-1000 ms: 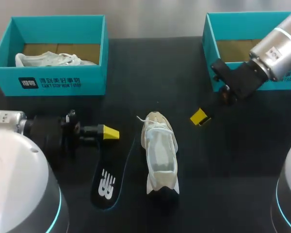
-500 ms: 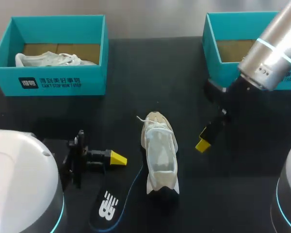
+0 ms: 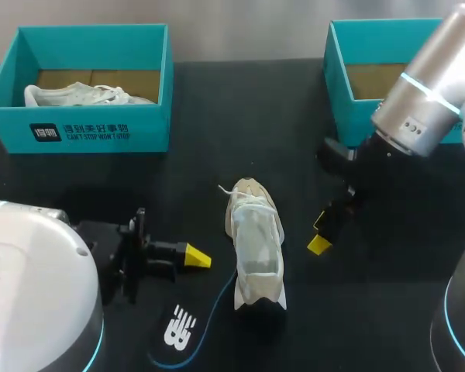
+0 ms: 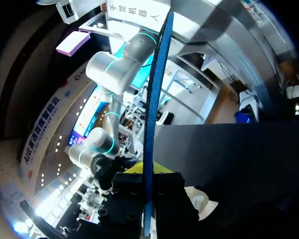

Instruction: Take the shoe out of the shoebox, open the shoe tongue, remove and reinsert the insole, then place the shoe into the shoebox

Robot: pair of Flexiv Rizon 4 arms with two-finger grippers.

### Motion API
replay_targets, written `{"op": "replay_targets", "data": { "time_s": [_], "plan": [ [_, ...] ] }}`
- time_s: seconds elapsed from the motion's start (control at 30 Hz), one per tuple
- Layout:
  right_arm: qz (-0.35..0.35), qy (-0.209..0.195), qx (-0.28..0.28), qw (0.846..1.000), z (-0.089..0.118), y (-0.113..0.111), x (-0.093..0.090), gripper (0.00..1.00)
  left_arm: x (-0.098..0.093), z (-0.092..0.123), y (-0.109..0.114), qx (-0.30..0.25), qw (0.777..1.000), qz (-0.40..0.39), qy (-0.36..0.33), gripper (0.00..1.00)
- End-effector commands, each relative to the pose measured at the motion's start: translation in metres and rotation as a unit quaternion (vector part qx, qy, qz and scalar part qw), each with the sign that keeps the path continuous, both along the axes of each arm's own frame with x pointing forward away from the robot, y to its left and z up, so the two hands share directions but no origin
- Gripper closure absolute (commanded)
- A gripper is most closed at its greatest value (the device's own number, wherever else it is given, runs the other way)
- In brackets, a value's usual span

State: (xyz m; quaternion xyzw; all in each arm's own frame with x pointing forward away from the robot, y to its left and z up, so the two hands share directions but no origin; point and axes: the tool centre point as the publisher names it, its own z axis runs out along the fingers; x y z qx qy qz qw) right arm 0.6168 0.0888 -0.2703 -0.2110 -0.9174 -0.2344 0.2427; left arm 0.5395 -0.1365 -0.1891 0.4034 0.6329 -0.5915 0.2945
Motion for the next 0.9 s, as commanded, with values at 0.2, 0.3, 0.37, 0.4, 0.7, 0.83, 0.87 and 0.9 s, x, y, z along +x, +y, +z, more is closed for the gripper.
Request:
{"op": "replay_targets", "data": {
  "time_s": [0.2, 0.3, 0.37, 0.4, 0.7, 0.83, 0.87, 0.9],
  "plan": [
    [-0.04, -0.089, -0.038, 0.994, -0.029, 0.005, 0.001, 0.0, -0.004, -0.01, 0.0, -0.014, 0.997, 0.034, 0.073, 1.0],
    [-0.018, -0.122, -0.045, 0.991, -0.042, 0.012, 0.0, 0.0, -0.008, -0.015, -0.001, -0.002, 0.994, 0.041, 0.1, 1.0],
    [-0.001, -0.141, -0.048, 0.989, -0.048, 0.014, 0.0, 0.0, -0.012, -0.018, -0.002, -0.004, 0.991, 0.041, 0.125, 1.0],
    [0.001, -0.143, -0.05, 0.988, -0.052, 0.014, 0.001, 0.0, -0.013, -0.019, -0.003, -0.007, 0.989, 0.042, 0.14, 1.0],
    [0.017, -0.141, -0.039, 0.989, -0.057, 0.014, 0.001, 0.0, -0.015, -0.018, -0.005, -0.003, 0.992, 0.041, 0.123, 1.0],
    [0.017, -0.141, -0.039, 0.989, -0.057, 0.014, 0.001, 0.0, -0.014, -0.021, -0.01, -0.004, 0.99, 0.045, 0.133, 1.0],
    [0.028, -0.159, -0.04, 0.986, -0.059, 0.016, 0.004, 0.0, -0.014, -0.023, -0.013, -0.003, 0.989, 0.046, 0.142, 1.0],
    [0.034, -0.17, -0.05, 0.984, -0.063, 0.018, 0.006, 0.0, -0.014, -0.024, -0.015, -0.005, 0.988, 0.051, 0.146, 1.0]
  ]
}}
